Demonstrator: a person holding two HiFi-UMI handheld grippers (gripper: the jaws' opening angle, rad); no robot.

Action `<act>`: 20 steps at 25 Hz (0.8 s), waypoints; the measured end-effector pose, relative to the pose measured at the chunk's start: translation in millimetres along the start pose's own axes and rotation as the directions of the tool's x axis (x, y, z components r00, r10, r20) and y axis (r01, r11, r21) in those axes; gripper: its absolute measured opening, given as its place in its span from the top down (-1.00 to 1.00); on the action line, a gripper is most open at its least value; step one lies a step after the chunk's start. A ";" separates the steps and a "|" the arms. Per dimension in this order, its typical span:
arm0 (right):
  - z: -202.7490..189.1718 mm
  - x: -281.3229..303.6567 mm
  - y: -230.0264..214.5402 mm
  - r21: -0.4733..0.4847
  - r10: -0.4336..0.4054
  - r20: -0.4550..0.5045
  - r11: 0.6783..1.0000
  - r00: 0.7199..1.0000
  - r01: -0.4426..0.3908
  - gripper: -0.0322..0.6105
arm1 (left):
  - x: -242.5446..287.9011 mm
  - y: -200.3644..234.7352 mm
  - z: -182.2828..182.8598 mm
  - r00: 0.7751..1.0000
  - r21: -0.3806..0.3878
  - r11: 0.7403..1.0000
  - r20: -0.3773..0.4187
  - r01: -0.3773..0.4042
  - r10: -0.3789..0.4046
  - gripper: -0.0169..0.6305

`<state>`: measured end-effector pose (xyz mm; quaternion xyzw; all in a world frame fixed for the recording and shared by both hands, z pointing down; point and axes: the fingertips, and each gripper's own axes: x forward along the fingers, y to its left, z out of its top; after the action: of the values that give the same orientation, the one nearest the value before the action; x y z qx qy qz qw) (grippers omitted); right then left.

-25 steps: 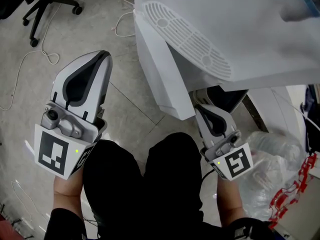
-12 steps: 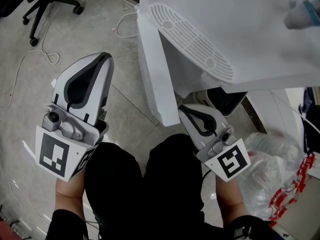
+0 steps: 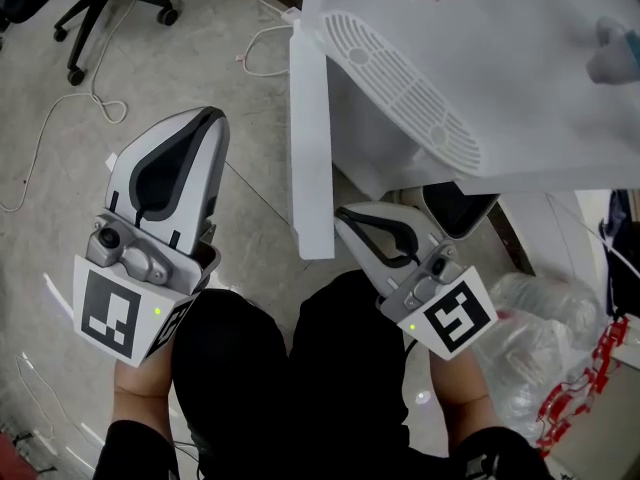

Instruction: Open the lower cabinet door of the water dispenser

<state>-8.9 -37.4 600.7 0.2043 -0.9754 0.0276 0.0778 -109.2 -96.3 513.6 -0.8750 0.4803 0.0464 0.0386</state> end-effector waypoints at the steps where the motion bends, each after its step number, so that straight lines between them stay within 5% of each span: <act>1: 0.2 3.8 2.5 -0.003 0.019 0.000 1.000 1.000 -0.019 0.89 | -1.3 1.6 0.3 1.000 0.005 1.000 -0.001 -0.005 0.005 0.92; 15: 4.2 54.1 29.1 -0.061 0.181 0.000 0.982 0.984 -0.181 0.89 | -17.8 27.7 2.1 0.995 0.029 0.995 -0.005 -0.099 0.099 0.92; 20: -14.1 67.8 37.9 -0.123 0.244 -0.146 0.957 0.959 -0.263 0.89 | -25.6 39.1 4.1 0.991 0.040 0.990 0.000 -0.137 0.137 0.92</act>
<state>-83.6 -28.2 624.8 0.0692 -0.9860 -0.0184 0.1507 -156.0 -95.4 511.6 -0.8391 0.5402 0.0380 0.0520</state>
